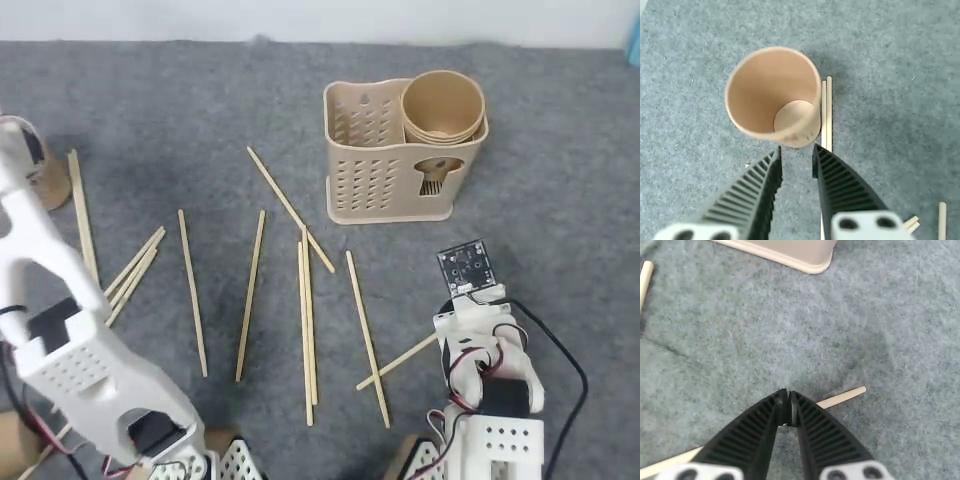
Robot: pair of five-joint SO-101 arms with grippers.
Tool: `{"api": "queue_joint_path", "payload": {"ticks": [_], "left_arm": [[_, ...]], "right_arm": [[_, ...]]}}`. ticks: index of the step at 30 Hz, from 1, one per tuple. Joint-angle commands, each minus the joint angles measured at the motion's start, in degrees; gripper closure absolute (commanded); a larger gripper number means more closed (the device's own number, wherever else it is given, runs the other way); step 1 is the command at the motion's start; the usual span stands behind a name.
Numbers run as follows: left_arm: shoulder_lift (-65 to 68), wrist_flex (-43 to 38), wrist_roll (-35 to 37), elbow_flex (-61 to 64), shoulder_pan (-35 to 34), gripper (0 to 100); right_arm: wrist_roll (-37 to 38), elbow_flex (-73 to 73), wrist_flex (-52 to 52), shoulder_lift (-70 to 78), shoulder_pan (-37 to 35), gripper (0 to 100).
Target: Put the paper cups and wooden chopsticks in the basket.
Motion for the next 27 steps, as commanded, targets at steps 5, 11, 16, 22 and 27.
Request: {"api": "queue_joint_path", "payload": {"ticks": [5, 11, 16, 22, 27], "left_arm": [[-4.31, -6.15, 0.53, 0.4, 0.18, 89], [-4.31, -13.45, 0.53, 6.73, 0.53, 89], [-4.04, -17.93, 0.53, 10.07, 0.53, 89], [1.58, -19.6, 0.62, 6.81, 0.62, 89], [4.66, -11.69, 0.88, -2.42, 1.76, 89]], "right_arm": [[0.79, -0.53, 0.48, -0.57, -0.4, 99.0], [0.79, -0.53, 0.48, -0.57, -0.4, 99.0], [0.79, -0.53, 0.48, -0.48, -0.4, 99.0], [0.88, -0.53, 0.48, -0.48, -0.4, 99.0], [0.88, -0.44, 0.48, -0.48, -0.4, 99.0]]}}
